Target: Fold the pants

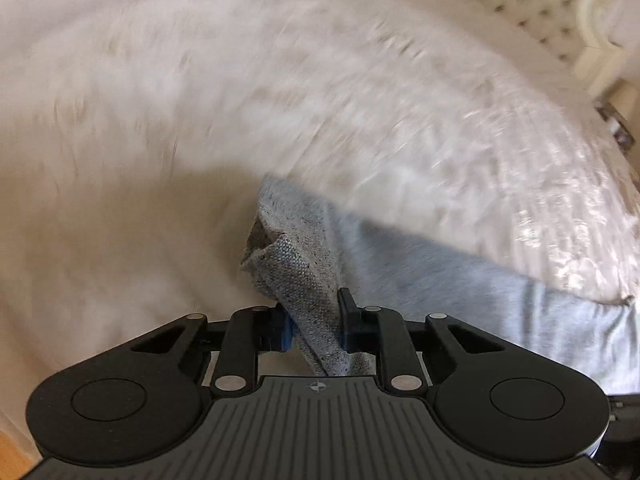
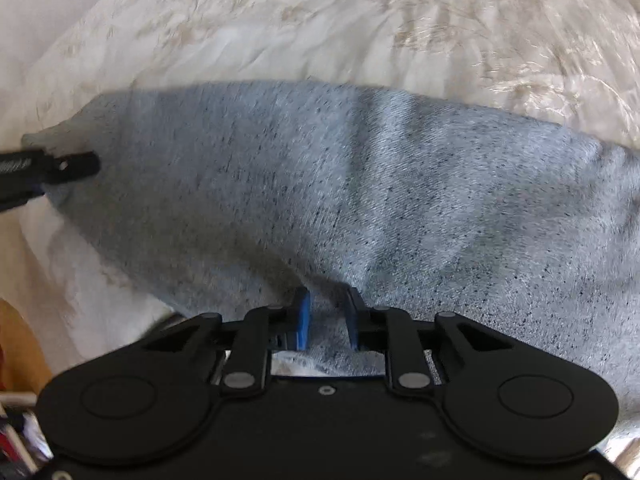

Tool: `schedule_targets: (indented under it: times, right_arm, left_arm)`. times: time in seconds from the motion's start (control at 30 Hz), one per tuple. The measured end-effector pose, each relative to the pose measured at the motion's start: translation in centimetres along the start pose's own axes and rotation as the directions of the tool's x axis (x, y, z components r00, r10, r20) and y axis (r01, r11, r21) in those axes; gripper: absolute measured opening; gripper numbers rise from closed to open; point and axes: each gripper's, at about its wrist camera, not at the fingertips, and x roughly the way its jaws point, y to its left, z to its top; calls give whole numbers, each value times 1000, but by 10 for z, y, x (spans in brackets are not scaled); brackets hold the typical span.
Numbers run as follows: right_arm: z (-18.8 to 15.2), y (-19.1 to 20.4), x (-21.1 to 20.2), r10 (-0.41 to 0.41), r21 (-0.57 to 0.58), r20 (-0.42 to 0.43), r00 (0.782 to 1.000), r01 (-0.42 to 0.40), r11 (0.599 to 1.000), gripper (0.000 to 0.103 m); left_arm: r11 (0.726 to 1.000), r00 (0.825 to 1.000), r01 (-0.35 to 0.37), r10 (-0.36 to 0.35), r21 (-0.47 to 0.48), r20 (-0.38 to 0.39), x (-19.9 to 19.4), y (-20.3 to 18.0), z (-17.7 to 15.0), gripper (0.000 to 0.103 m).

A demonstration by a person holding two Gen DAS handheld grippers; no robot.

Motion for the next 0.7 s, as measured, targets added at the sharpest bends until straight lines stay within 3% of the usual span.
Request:
schedule_targets:
  times: [0.2,0.4,0.6,0.7]
  right_arm:
    - [-6,-41,-35,58,107,83,995,-67,992,23]
    - [-11,-100,-63,57,182,127,990,-80,980,24]
    - [-28,-175,-81,2,236,131,991,-34,971,26]
    - [-39,-212,-88,-30,261,116,993,-1,965,26]
  left_arm:
    - [987,985,-2,-27,162,172,-63,-60,6,16]
    - [948,959,77,-155,307,238,-95,-147,-4,16]
    - [896,941,226,-302,381,152,-57,-253,-33,16]
    - [866,948,283,-317,413,14,-14,-299,-52,17]
